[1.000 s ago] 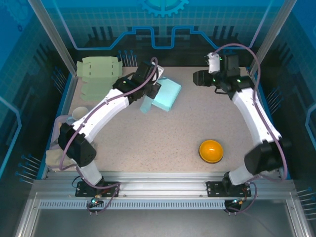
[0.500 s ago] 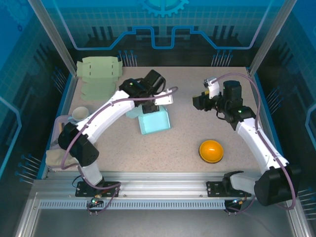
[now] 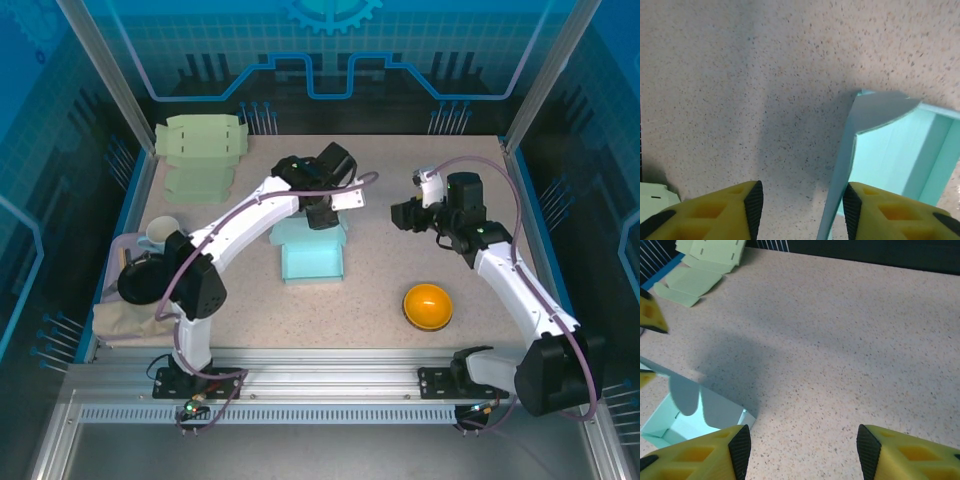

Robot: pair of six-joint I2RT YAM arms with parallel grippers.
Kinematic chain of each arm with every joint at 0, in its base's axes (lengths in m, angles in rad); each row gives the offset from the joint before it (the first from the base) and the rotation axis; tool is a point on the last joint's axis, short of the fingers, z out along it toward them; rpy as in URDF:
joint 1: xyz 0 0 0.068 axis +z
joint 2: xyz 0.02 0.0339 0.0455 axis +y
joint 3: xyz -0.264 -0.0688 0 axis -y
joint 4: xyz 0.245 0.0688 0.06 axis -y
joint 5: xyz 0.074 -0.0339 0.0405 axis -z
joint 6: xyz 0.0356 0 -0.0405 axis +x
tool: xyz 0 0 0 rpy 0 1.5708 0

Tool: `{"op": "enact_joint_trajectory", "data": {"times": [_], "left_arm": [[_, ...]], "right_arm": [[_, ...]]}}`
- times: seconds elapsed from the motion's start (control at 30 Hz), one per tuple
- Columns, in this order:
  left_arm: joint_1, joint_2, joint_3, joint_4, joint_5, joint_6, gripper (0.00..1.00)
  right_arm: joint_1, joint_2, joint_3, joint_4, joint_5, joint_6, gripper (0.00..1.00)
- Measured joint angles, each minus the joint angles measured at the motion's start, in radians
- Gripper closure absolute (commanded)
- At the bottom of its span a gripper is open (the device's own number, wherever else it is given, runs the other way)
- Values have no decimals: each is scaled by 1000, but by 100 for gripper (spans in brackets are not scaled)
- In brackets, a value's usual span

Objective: Fold the paper box

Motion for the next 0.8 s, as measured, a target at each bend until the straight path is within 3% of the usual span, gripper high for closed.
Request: {"op": "enact_joint_trajectory", "data": {"times": [0.1,0.17,0.27,0.3,0.4,0.47,0.57,0.8], "left_arm": [[32,-142,-126,71,74,-142,34],[83,-269,-230,130,111,-285,20],[235,-476,-390,222,175,-613,11],[309,-542,-450,257,218,-735,3],[489,-656,-616,341,319,-1052,1],[539,-659,-703,384,390,-1224,1],[546,-587,-748,399,445,-1409,1],[546,-453,-747,432,488,-1694,1]], "right_arm": [[21,0,0,-16,25,10,40],[53,2,0,-29,43,14,40],[115,24,5,-68,74,38,39],[136,42,16,-93,82,55,39],[179,103,66,-159,100,127,37],[200,140,107,-193,108,188,37],[210,183,158,-222,114,286,39],[210,291,213,-236,96,433,37]]}}
